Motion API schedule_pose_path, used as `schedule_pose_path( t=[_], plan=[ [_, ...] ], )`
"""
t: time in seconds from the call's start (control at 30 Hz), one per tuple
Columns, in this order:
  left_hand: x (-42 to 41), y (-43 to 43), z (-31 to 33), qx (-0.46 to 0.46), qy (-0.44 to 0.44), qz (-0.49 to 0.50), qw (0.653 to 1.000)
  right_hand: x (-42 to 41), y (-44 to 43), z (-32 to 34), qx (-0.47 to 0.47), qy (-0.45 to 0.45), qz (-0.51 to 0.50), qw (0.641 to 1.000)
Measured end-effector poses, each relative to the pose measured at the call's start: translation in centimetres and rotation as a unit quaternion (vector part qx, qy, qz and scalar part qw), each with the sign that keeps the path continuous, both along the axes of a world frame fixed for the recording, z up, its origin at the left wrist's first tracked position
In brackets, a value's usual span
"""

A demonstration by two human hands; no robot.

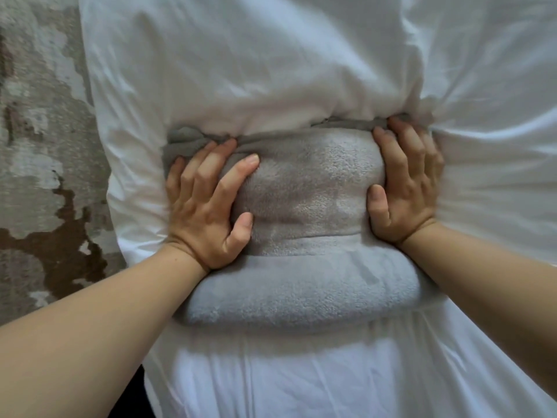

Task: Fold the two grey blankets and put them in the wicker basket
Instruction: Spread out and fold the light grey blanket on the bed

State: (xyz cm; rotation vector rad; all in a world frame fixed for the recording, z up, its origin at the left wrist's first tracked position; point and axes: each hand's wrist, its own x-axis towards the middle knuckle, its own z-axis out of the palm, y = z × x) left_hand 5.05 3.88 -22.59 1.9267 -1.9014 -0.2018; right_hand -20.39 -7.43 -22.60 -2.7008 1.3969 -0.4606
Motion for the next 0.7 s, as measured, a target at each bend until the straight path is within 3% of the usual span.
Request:
schedule_pose_path(
  t=[0.1,0.27,0.4,0.47,0.53,0.6,0.7],
  plan=[
    [0.1,0.2,2.2,0.046,0.015,0.000,0.999,0.5,0.0,1.7,0.016,0.022,-0.010,1.000],
    [-0.1,0.0,9.2,0.195,-0.005,0.028,0.980,1.6,0.7,7.1,0.130,0.110,-0.047,0.984],
    [-2.8,2.3,14.4,0.146,-0.051,0.063,0.986,3.4,1.1,10.6,0.226,0.174,-0.117,0.951],
    [-4.4,3.8,15.1,0.200,-0.036,0.054,0.978,4.7,1.9,12.2,0.231,0.154,-0.173,0.945],
    [-5.1,4.9,13.8,0.276,-0.036,0.068,0.958,6.5,4.5,13.4,0.196,0.052,-0.190,0.961],
    [-4.8,5.1,12.2,0.278,-0.034,0.077,0.957,7.1,7.7,13.9,0.162,-0.016,-0.090,0.983],
    [-4.0,5.1,10.2,0.195,0.007,0.074,0.978,4.5,10.2,12.4,0.132,0.060,0.084,0.986]
  ],
)
